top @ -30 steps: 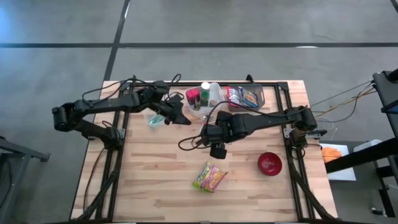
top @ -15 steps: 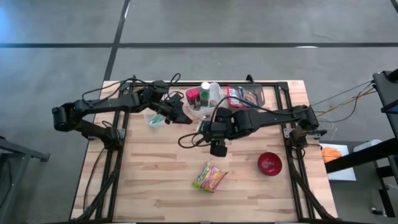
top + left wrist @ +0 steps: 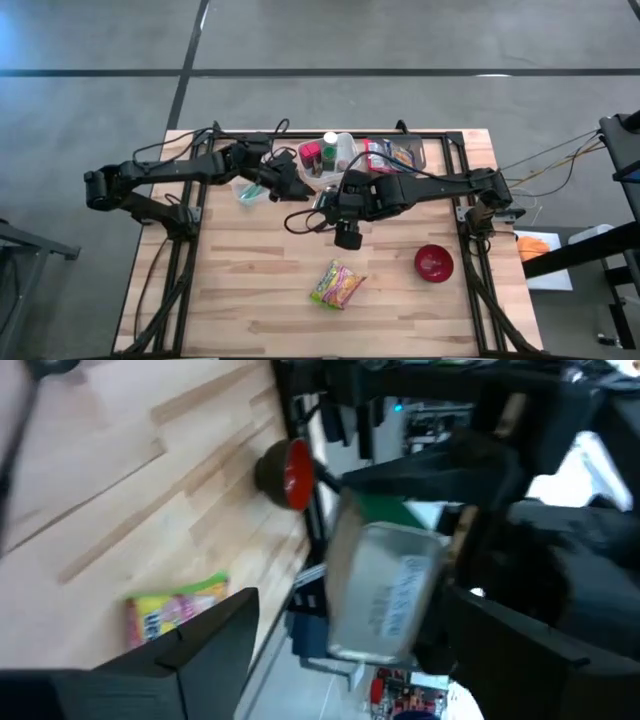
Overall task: Pick & Place Food Item
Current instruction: Put the black seasoning can into the white bin
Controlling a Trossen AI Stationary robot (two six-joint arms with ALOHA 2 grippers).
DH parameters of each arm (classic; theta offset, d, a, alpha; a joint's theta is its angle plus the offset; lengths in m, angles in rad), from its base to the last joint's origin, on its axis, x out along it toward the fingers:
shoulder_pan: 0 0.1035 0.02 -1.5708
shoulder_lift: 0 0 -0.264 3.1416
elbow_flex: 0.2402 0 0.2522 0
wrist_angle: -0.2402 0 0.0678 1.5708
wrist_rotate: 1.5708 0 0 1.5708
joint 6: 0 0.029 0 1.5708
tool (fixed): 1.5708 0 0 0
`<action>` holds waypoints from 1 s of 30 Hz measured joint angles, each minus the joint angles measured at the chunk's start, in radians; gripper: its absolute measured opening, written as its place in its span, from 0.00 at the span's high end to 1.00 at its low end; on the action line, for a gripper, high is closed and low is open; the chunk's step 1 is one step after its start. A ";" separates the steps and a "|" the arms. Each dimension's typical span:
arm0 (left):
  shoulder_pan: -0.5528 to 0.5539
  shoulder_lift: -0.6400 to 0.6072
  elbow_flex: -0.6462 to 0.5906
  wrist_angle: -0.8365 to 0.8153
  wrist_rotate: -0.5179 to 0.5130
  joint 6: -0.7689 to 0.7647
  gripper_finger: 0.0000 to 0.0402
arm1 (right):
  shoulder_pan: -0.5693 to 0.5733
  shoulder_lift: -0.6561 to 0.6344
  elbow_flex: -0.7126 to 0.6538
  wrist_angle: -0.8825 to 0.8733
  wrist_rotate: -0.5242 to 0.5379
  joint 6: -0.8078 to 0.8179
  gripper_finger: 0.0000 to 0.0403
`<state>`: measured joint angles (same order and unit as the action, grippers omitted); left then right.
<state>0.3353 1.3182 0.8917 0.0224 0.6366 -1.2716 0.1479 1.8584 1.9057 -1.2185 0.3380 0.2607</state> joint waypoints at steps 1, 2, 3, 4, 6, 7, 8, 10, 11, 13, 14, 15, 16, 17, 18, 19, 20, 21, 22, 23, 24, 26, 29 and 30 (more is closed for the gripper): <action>-0.002 0.000 0.000 0.018 -0.008 -0.009 0.21 | 0.000 0.000 0.000 0.000 -0.001 0.000 0.32; -0.003 0.000 0.000 0.035 -0.011 -0.016 0.20 | 0.000 0.000 0.000 0.001 -0.001 0.000 0.32; -0.003 0.000 0.000 0.049 -0.014 -0.020 0.20 | 0.000 0.000 0.000 0.006 -0.001 -0.002 0.32; -0.003 0.000 0.000 0.058 -0.016 -0.024 0.19 | -0.001 0.000 0.000 0.013 -0.001 -0.003 0.32; -0.010 0.000 0.000 0.061 -0.041 -0.035 0.19 | -0.001 0.000 0.000 0.040 -0.001 -0.004 0.32; -0.014 0.000 0.000 0.061 -0.055 -0.036 0.19 | -0.002 0.000 0.000 0.053 -0.001 -0.007 0.32; -0.018 0.003 0.000 0.061 -0.066 -0.036 0.19 | -0.003 0.000 0.000 0.063 -0.002 -0.010 0.32; -0.025 0.010 0.000 0.070 -0.069 -0.039 0.19 | -0.005 0.000 0.000 0.071 -0.003 -0.024 0.32; -0.031 0.012 0.000 0.070 -0.069 -0.039 0.19 | -0.007 0.000 0.000 0.073 -0.004 -0.031 0.32; -0.041 0.014 0.000 0.080 -0.072 -0.039 0.19 | -0.010 0.000 0.000 0.087 -0.003 -0.034 0.32; -0.044 0.014 0.000 0.086 -0.073 -0.038 0.19 | -0.012 0.000 0.000 0.091 -0.003 -0.034 0.32; -0.047 0.014 0.000 0.092 -0.073 -0.038 0.19 | -0.014 0.000 0.000 0.095 -0.003 -0.035 0.32; -0.050 0.014 0.000 0.103 -0.075 -0.039 0.19 | -0.017 0.000 0.000 0.099 -0.003 -0.037 0.32; -0.052 0.014 0.000 0.117 -0.080 -0.038 0.19 | -0.019 0.000 0.000 0.101 -0.003 -0.038 0.32; -0.055 0.014 0.000 0.131 -0.084 -0.038 0.20 | -0.022 0.000 0.000 0.101 -0.003 -0.041 0.32; -0.057 0.014 0.000 0.142 -0.086 -0.038 0.21 | -0.023 0.001 0.000 0.102 -0.002 -0.044 0.32; -0.060 0.014 0.000 0.150 -0.088 -0.038 0.22 | -0.026 0.002 0.000 0.104 -0.001 -0.049 0.32; -0.064 0.014 0.000 0.149 -0.088 -0.039 0.24 | -0.027 0.002 0.000 0.105 0.000 -0.052 0.32; -0.066 0.014 0.000 0.148 -0.088 -0.039 0.27 | -0.028 0.002 0.000 0.107 0.001 -0.054 0.32; -0.069 0.014 0.000 0.149 -0.087 -0.039 0.30 | -0.028 0.002 0.000 0.110 0.002 -0.055 0.32; -0.071 0.014 0.000 0.148 -0.087 -0.038 0.33 | -0.029 0.002 0.000 0.112 0.002 -0.055 0.32; -0.074 0.014 0.000 0.147 -0.087 -0.039 0.41 | -0.032 0.002 0.000 0.120 0.002 -0.056 0.32; -0.073 0.015 0.000 0.140 -0.088 -0.038 0.54 | -0.034 0.002 0.000 0.136 0.003 -0.062 0.32; -0.073 0.015 0.000 0.139 -0.088 -0.035 0.58 | -0.034 0.002 0.000 0.136 0.002 -0.062 0.32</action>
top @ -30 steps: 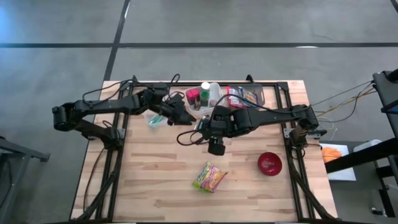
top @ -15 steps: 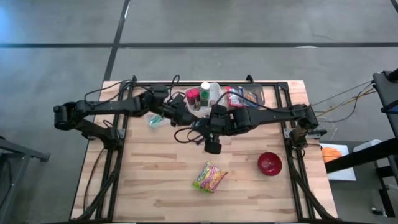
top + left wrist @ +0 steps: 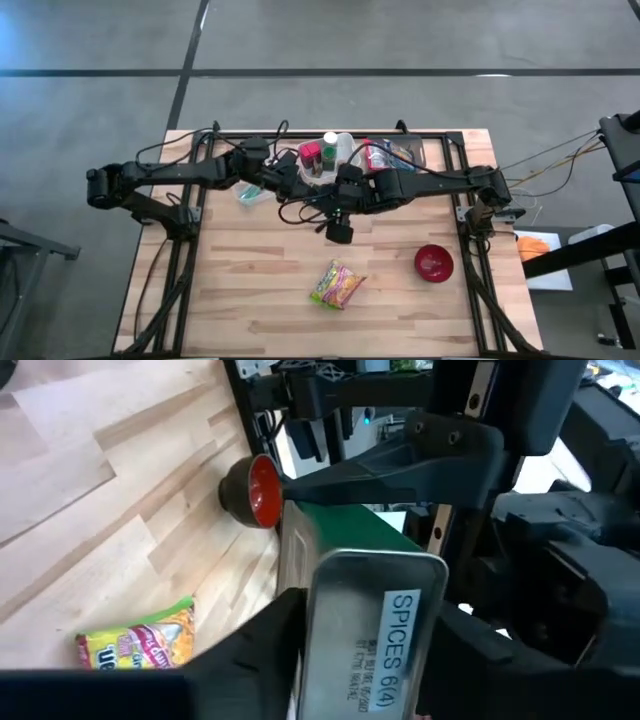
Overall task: Pick & Place Food Item
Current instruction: Put the black seasoning can into the white bin
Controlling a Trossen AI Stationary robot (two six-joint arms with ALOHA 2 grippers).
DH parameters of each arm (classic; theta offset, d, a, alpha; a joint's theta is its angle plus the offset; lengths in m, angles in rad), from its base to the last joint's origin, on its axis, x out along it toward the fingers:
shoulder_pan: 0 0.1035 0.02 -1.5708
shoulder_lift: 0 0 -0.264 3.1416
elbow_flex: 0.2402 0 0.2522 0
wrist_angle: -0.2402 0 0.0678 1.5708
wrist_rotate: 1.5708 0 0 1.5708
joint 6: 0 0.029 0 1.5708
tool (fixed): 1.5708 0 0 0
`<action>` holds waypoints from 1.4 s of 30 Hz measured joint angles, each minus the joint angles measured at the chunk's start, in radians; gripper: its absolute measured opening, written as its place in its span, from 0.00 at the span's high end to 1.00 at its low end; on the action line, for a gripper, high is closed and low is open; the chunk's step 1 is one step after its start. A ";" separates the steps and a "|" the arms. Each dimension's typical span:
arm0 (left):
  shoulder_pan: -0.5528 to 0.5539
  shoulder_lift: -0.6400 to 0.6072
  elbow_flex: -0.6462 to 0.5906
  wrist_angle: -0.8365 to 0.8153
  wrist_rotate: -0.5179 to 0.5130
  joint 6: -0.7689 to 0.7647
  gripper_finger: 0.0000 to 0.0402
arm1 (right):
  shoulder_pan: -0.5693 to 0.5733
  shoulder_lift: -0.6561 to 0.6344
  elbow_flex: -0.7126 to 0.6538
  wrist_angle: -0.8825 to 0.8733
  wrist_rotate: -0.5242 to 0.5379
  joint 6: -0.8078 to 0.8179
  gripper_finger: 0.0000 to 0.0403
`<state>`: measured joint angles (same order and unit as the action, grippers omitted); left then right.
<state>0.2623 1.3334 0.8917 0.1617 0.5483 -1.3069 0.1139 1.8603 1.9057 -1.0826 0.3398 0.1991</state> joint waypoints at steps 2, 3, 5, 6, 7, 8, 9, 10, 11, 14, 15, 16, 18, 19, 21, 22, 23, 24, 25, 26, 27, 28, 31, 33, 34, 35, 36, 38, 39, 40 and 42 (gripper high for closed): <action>0.000 0.000 0.000 -0.004 -0.003 0.010 0.67 | 0.000 0.000 0.000 -0.003 -0.006 0.010 0.32; 0.000 0.000 0.000 -0.004 -0.002 0.016 0.68 | 0.000 0.000 0.000 -0.003 -0.009 0.013 0.32; -0.001 0.000 0.000 -0.002 -0.002 0.019 0.68 | 0.001 -0.001 0.000 -0.003 -0.009 0.016 0.32; 0.000 0.000 0.000 -0.001 -0.002 0.023 0.68 | 0.001 -0.003 0.000 -0.003 -0.009 0.015 0.32; 0.000 0.000 0.000 0.001 0.001 0.027 0.68 | 0.001 -0.005 0.000 -0.002 -0.007 0.016 0.30; 0.000 0.000 0.000 0.003 0.004 0.028 0.68 | 0.001 -0.007 0.000 -0.001 -0.006 0.024 0.27; 0.000 -0.001 0.000 0.008 0.004 0.020 0.68 | 0.002 -0.011 0.000 0.004 0.004 0.037 0.23; 0.001 -0.001 0.000 0.015 0.003 0.017 0.68 | 0.002 -0.018 0.000 0.008 0.008 0.056 0.19; 0.001 -0.002 0.000 0.015 0.003 0.016 0.68 | 0.002 -0.023 0.000 -0.001 0.008 0.074 0.16; 0.011 -0.007 0.000 0.029 0.003 0.021 0.68 | 0.001 -0.057 0.000 -0.010 0.008 0.152 0.08; 0.017 -0.010 0.000 0.039 0.005 0.029 0.68 | 0.001 -0.074 0.000 -0.013 0.008 0.187 0.07; 0.024 -0.016 0.000 0.044 0.005 0.042 0.68 | 0.002 -0.092 0.000 -0.017 0.008 0.224 0.07; 0.035 -0.030 0.000 0.061 0.004 0.087 0.68 | 0.010 -0.137 0.000 -0.017 0.023 0.307 0.06; 0.040 -0.041 0.000 0.069 0.000 0.109 0.68 | 0.017 -0.159 0.000 -0.014 0.043 0.351 0.06; 0.045 -0.058 0.000 0.105 -0.015 0.157 0.68 | 0.031 -0.209 -0.001 0.016 0.082 0.428 0.06; 0.045 -0.062 0.000 0.130 -0.030 0.179 0.68 | 0.038 -0.232 -0.002 0.042 0.098 0.454 0.06; 0.046 -0.066 0.000 0.165 -0.044 0.200 0.68 | 0.043 -0.255 -0.002 0.077 0.113 0.469 0.06; 0.046 -0.069 0.000 0.203 -0.060 0.221 0.68 | 0.048 -0.275 -0.003 0.121 0.130 0.478 0.06; 0.046 -0.069 0.000 0.253 -0.076 0.241 0.68 | 0.051 -0.293 -0.003 0.168 0.140 0.479 0.06; 0.047 -0.070 0.000 0.312 -0.096 0.257 0.68 | 0.050 -0.310 -0.004 0.220 0.146 0.479 0.06; 0.047 -0.071 0.000 0.368 -0.115 0.268 0.68 | 0.049 -0.324 -0.004 0.275 0.152 0.479 0.06; 0.047 -0.071 0.000 0.422 -0.138 0.275 0.68 | 0.042 -0.334 -0.004 0.334 0.153 0.479 0.05; 0.047 -0.070 0.000 0.553 -0.207 0.287 0.68 | 0.006 -0.354 -0.001 0.420 0.128 0.533 0.05; 0.051 -0.070 0.000 0.598 -0.227 0.282 0.68 | -0.017 -0.355 0.002 0.435 0.102 0.560 0.05; 0.052 -0.070 0.003 0.602 -0.232 0.281 0.68 | -0.030 -0.355 0.002 0.440 0.085 0.564 0.05; 0.052 -0.069 0.010 0.600 -0.234 0.282 0.68 | -0.040 -0.351 0.002 0.448 0.074 0.566 0.05; 0.051 -0.067 0.015 0.597 -0.235 0.282 0.68 | -0.047 -0.343 0.002 0.455 0.065 0.578 0.05; 0.051 -0.061 0.027 0.597 -0.235 0.282 0.68 | -0.068 -0.335 0.002 0.454 0.038 0.606 0.05; 0.051 -0.061 0.032 0.596 -0.235 0.282 0.68 | -0.079 -0.327 0.002 0.456 0.017 0.609 0.05; 0.051 -0.061 0.035 0.596 -0.234 0.283 0.68 | -0.087 -0.320 0.002 0.468 -0.006 0.610 0.05; 0.051 -0.061 0.043 0.601 -0.233 0.287 0.68 | -0.105 -0.311 0.002 0.469 -0.037 0.617 0.05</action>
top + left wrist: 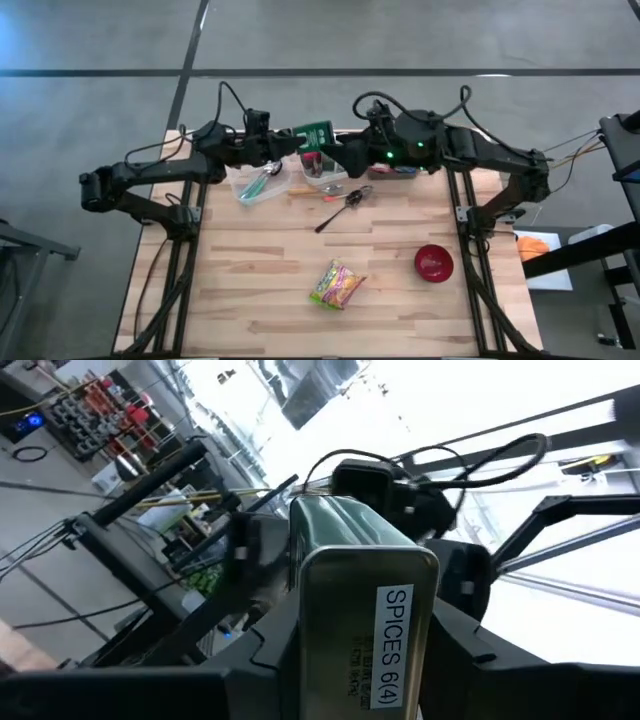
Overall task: Pick & Place Food Item
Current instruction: Put the black seasoning can into the white bin
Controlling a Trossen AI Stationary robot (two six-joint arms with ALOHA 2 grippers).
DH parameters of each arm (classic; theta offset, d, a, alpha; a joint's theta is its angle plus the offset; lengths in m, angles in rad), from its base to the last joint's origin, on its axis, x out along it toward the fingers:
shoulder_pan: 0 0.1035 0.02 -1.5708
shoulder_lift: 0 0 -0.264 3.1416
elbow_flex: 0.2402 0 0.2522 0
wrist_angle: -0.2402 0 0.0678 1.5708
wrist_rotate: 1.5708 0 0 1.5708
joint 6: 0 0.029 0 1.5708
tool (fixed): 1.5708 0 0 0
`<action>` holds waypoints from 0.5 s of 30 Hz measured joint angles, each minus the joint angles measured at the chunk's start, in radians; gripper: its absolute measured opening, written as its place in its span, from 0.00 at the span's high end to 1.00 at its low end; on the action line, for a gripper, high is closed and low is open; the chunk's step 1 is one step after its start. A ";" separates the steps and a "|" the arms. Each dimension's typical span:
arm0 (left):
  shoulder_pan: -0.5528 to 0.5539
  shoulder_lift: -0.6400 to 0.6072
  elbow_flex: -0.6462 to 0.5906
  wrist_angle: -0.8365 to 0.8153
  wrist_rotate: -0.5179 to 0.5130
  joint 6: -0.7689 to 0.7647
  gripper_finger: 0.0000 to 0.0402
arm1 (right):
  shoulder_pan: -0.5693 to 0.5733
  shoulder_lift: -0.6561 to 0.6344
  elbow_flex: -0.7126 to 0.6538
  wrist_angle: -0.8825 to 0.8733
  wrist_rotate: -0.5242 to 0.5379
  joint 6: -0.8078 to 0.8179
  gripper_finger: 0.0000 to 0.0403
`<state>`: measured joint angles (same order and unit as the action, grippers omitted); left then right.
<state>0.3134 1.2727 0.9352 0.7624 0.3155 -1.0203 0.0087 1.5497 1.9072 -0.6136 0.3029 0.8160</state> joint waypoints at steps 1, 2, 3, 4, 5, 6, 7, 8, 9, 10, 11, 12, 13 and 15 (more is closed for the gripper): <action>0.000 0.000 0.002 0.001 0.009 0.000 0.68 | -0.005 0.005 0.000 0.000 -0.009 0.002 0.05; 0.000 0.000 0.006 0.003 0.021 0.000 0.68 | -0.012 0.006 0.000 -0.004 -0.015 0.004 0.05; 0.000 0.000 0.009 0.001 0.033 0.000 0.68 | -0.019 0.006 0.000 -0.012 -0.021 0.004 0.05; -0.002 0.000 0.011 0.002 0.043 0.000 0.68 | -0.024 0.006 0.000 -0.011 -0.029 0.002 0.05; -0.005 0.000 0.012 0.004 0.047 0.000 0.68 | -0.030 0.007 0.000 -0.002 -0.039 -0.001 0.05; -0.007 0.000 0.012 0.005 0.051 0.000 0.68 | -0.036 0.008 0.000 0.011 -0.052 -0.007 0.05; -0.007 0.000 0.012 0.005 0.052 0.000 0.68 | -0.043 0.008 0.000 0.023 -0.069 -0.010 0.05; -0.008 0.000 0.011 0.004 0.052 0.000 0.68 | -0.049 0.008 0.000 0.030 -0.080 -0.011 0.06; -0.008 0.000 0.010 0.001 0.052 0.000 0.68 | -0.056 0.008 0.000 0.030 -0.094 -0.012 0.06; -0.008 0.000 0.011 0.002 0.051 0.000 0.68 | -0.062 0.008 0.000 0.026 -0.105 -0.018 0.08; -0.008 0.000 0.011 0.002 0.051 0.000 0.68 | -0.067 0.011 0.000 0.026 -0.114 -0.023 0.09; -0.008 0.000 0.011 0.003 0.051 0.000 0.68 | -0.072 0.012 0.000 0.025 -0.123 -0.023 0.12; -0.007 0.000 0.011 0.004 0.051 0.000 0.68 | -0.076 0.013 0.000 0.025 -0.129 -0.021 0.15; -0.007 0.000 0.010 0.003 0.051 -0.001 0.68 | -0.078 0.014 0.000 0.025 -0.132 -0.021 0.21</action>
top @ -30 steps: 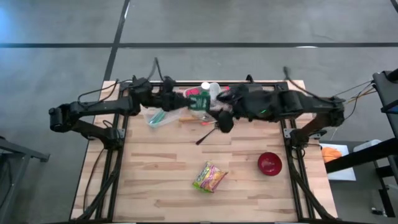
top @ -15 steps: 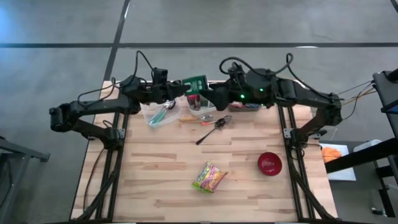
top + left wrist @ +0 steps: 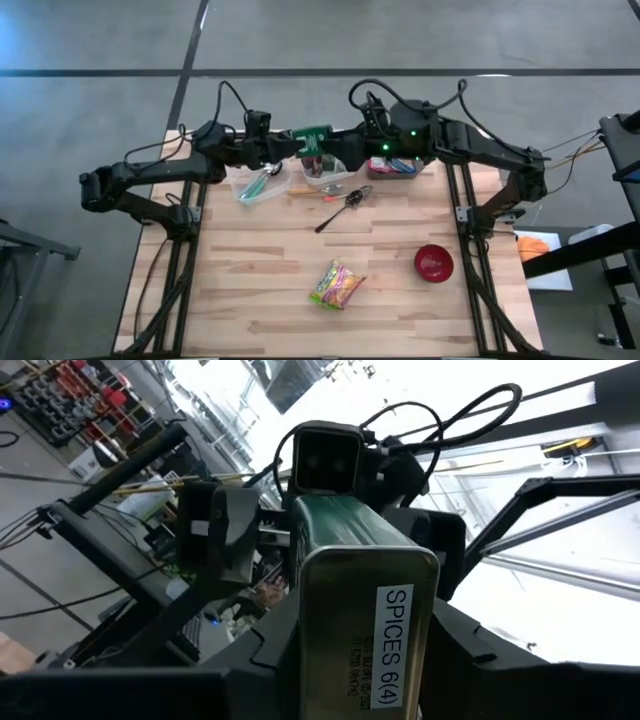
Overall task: Pick & Place Food Item
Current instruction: Put the black seasoning can into the white bin
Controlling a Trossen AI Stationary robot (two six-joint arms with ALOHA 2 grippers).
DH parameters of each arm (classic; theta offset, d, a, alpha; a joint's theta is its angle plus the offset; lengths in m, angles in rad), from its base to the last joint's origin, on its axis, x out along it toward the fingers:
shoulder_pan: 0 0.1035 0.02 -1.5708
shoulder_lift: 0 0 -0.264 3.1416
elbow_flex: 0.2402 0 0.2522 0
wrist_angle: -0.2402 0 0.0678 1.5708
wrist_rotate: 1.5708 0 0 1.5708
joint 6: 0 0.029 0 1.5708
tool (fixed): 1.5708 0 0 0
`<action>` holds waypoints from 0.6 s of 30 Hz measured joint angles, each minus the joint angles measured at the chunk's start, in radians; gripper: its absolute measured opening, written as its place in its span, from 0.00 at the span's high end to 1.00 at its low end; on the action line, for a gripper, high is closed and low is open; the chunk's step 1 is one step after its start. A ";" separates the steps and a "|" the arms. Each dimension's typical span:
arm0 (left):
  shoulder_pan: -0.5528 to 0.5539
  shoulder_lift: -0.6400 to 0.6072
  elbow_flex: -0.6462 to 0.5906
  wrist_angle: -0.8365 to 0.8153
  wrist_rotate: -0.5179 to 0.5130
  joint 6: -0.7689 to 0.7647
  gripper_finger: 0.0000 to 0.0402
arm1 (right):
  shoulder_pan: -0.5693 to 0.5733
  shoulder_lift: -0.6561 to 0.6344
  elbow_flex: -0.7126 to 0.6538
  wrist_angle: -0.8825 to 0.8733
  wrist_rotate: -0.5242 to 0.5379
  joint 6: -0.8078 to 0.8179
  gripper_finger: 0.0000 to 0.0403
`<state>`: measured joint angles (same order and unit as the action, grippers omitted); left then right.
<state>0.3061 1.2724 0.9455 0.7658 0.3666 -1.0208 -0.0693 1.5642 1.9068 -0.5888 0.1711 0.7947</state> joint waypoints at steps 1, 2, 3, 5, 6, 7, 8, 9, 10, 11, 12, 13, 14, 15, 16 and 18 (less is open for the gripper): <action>0.000 0.000 0.000 0.000 0.000 0.000 0.68 | -0.001 0.000 0.000 0.000 0.000 -0.001 0.25; -0.001 0.000 0.000 0.000 0.000 0.000 0.68 | -0.001 0.000 0.000 0.001 0.000 -0.003 0.28; 0.000 0.000 0.000 0.000 0.000 0.000 0.68 | -0.002 0.000 0.000 0.001 0.000 -0.007 0.32; 0.000 0.000 0.000 0.000 -0.001 0.000 0.68 | -0.002 0.000 0.000 0.001 0.000 -0.013 0.39; 0.000 0.000 0.000 0.000 -0.002 0.000 0.68 | -0.002 0.000 0.000 0.001 0.000 -0.014 0.42; 0.000 0.000 0.000 -0.001 -0.005 0.000 0.68 | -0.002 0.000 0.000 0.002 -0.007 -0.017 0.46; 0.000 0.000 0.000 -0.003 -0.008 0.000 0.68 | -0.004 0.000 0.000 0.003 -0.016 -0.024 0.50; 0.000 0.000 0.000 -0.007 -0.010 -0.005 0.68 | -0.006 0.000 0.000 0.005 -0.023 -0.026 0.53; 0.000 0.000 0.000 -0.012 -0.016 -0.010 0.68 | -0.006 0.000 0.000 0.007 -0.029 -0.028 0.57; 0.000 0.000 0.000 -0.018 -0.024 -0.015 0.68 | -0.007 0.000 0.000 0.007 -0.034 -0.031 0.60; 0.000 -0.002 0.000 -0.025 -0.033 -0.015 0.68 | -0.007 0.000 0.000 0.012 -0.040 -0.031 0.64; 0.001 -0.004 0.000 -0.027 -0.038 -0.013 0.68 | -0.008 0.000 0.000 0.022 -0.042 -0.031 0.67; 0.001 -0.004 0.001 -0.033 -0.038 -0.010 0.68 | -0.008 0.000 0.000 0.024 -0.042 -0.030 0.70; 0.001 -0.005 0.001 -0.038 -0.038 -0.011 0.68 | -0.008 0.000 -0.001 0.024 -0.042 -0.031 0.70; 0.001 -0.005 0.001 -0.042 -0.042 -0.011 0.64 | -0.008 0.000 -0.001 0.023 -0.041 -0.036 0.70; 0.001 -0.005 0.000 -0.055 -0.044 -0.031 0.55 | -0.008 0.000 -0.002 0.023 -0.040 -0.061 0.70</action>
<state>0.3073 1.2678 0.9459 0.7105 0.3222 -1.0514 -0.0778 1.5639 1.9053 -0.5658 0.1307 0.7338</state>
